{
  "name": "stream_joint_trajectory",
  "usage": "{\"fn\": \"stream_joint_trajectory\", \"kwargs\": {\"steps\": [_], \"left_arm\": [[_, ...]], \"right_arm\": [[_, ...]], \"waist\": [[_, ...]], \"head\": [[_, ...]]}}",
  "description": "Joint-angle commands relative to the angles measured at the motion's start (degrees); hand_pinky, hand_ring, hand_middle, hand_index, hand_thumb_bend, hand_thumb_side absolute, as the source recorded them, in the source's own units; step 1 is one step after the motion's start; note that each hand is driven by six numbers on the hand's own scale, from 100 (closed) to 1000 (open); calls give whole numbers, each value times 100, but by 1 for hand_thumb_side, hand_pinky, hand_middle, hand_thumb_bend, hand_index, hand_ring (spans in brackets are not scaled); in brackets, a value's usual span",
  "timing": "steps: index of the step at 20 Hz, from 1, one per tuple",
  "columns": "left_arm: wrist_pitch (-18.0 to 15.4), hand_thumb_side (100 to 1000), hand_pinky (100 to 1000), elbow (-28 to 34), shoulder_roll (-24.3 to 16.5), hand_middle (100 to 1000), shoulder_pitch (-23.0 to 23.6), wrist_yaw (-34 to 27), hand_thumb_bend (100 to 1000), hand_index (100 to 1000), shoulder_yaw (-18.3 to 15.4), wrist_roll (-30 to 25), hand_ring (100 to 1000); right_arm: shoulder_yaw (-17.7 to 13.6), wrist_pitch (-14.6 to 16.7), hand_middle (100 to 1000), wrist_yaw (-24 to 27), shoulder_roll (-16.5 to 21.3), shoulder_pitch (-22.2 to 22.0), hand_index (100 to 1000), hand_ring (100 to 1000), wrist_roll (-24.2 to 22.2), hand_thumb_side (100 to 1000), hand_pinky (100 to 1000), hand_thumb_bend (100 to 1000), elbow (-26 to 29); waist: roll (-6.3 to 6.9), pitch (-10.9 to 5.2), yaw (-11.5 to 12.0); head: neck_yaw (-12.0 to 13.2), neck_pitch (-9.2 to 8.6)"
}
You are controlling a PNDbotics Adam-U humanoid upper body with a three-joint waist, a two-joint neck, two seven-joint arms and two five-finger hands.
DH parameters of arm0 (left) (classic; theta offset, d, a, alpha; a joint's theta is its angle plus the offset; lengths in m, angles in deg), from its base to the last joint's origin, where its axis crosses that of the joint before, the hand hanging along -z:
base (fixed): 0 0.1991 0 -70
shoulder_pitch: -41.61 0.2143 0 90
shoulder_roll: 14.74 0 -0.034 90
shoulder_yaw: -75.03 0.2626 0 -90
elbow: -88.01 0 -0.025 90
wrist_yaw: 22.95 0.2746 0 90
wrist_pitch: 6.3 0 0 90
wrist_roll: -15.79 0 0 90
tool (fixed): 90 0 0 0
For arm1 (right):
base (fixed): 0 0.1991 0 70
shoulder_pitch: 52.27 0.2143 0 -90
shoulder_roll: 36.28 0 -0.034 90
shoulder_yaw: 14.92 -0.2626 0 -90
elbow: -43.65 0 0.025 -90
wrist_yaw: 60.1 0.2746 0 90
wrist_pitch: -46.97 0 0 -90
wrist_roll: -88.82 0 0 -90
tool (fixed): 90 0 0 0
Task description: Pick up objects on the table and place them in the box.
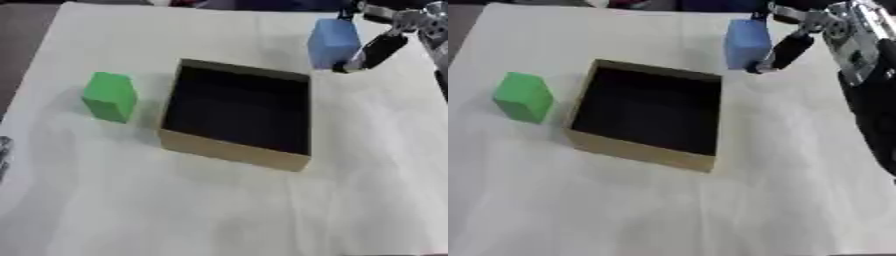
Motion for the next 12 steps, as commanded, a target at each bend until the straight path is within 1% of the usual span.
{"fn": "stream_joint_trajectory", "kwargs": {"steps": [1, 3, 5, 9, 12], "left_arm": [[-10, 1000, 753, 89, -147, 691, -57, -6, 148, 780, -47, -16, 737], [-10, 1000, 753, 89, -145, 691, -63, -10, 149, 780, -45, -16, 737], [-13, 1000, 753, 89, -142, 691, -76, -12, 149, 780, -37, -26, 737], [-15, 1000, 753, 89, -138, 691, -97, -20, 149, 780, -28, -40, 737], [-19, 1000, 753, 89, -136, 691, -125, -28, 149, 780, -22, -45, 738]], "right_arm": [[10, -35, 540, 296, 281, 164, 618, 830, 107, 270, 874, 212, 519], [127, -43, 539, 458, 324, 144, 616, 807, 83, 280, 854, 199, 783], [299, -75, 543, 623, 341, 115, 618, 803, 8, 296, 850, 202, 1051], [712, -76, 552, 940, 294, 39, 625, 802, -265, 329, 846, 214, 1566], [1007, -161, 555, 1184, 244, -49, 626, 803, -507, 352, 845, 222, 1963]], "waist": [[6, -197, -19], [6, -201, -29], [7, -208, -32], [10, -217, -21], [5, -215, -6]], "head": [[6, 29], [3, 32], [-8, 30], [-36, 34], [-63, 29]]}}
